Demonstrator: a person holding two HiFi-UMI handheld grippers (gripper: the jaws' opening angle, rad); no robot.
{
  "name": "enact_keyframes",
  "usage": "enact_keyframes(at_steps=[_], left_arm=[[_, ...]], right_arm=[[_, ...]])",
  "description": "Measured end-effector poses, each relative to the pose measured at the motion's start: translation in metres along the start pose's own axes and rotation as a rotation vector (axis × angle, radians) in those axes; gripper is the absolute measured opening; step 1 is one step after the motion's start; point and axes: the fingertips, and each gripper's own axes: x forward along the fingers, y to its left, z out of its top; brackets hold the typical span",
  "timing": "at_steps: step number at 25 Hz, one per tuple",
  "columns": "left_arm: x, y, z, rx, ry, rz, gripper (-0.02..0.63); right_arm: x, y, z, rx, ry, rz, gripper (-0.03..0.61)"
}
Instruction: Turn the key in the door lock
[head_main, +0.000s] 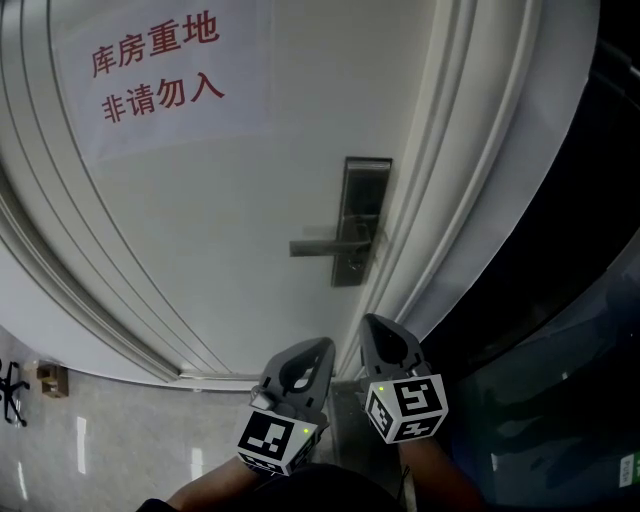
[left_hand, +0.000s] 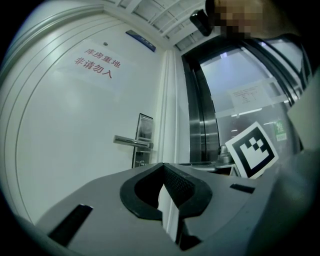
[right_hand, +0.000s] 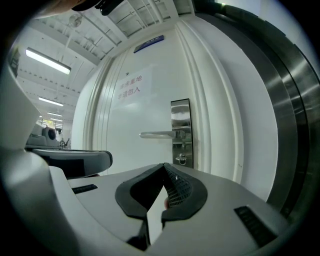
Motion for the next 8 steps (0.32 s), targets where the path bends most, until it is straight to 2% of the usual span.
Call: enact_keyframes(at_steps=[8], left_arm=[[0.0045,0.0085,-0.0009,-0.005,-0.002,-0.001,0.005]], right_arm=[[0.0107,-0.0015,-0.0014,0.027,0.007,0.003,0.014]])
